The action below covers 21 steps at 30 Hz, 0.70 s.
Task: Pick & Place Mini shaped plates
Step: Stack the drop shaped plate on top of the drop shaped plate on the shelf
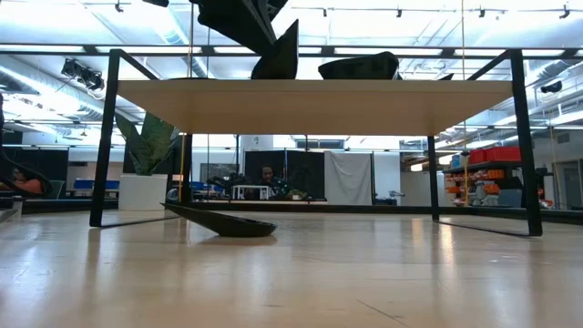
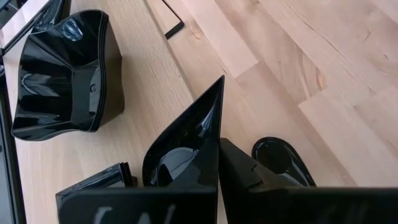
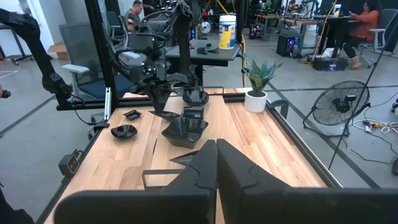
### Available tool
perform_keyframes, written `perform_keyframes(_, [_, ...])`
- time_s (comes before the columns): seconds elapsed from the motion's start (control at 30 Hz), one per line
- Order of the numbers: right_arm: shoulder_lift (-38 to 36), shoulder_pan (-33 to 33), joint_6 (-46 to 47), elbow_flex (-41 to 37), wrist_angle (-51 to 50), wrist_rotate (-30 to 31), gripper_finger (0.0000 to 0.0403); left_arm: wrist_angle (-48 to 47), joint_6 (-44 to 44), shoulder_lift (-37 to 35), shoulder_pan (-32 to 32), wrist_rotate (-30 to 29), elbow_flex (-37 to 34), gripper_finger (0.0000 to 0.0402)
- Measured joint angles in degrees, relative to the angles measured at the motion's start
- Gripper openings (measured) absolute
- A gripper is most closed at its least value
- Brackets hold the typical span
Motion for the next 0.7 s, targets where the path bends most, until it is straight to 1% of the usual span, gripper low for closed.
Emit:
perform_keyframes(0.13, [0.0,0.0,0.0,0.0,0.0,0.0,0.0006,0.0,0.0,0.0,0.0,0.0,0.0,0.0007])
perform_keyframes(0.4, [0.0,0.0,0.0,0.0,0.0,0.0,0.0006,0.0,0.0,0.0,0.0,0.0,0.0,0.0038])
perform_keyframes(0.7, [0.0,0.0,0.0,0.0,0.0,0.0,0.0006,0.1,0.0,0.0,0.0,0.0,0.0,0.004])
